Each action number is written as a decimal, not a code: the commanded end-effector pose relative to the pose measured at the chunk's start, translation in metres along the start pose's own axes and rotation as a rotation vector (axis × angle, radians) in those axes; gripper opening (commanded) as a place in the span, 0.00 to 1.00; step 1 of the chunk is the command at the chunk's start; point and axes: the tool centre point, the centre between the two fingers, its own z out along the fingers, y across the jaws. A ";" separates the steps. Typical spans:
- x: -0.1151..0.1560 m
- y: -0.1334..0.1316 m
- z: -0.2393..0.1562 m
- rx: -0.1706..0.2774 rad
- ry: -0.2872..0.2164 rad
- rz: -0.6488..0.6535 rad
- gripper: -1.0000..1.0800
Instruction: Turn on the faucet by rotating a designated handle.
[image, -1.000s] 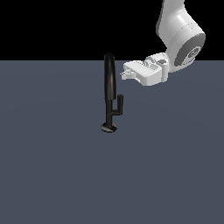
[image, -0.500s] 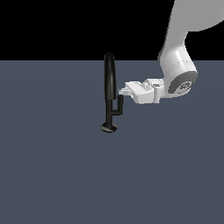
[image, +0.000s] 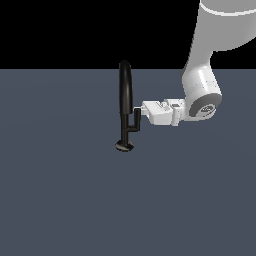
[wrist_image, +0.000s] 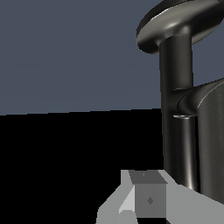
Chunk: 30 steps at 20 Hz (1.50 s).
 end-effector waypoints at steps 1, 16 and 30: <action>-0.002 0.000 0.000 -0.002 0.002 -0.004 0.00; -0.010 0.023 0.000 -0.002 0.003 -0.004 0.00; -0.015 0.051 0.000 0.001 0.006 -0.009 0.00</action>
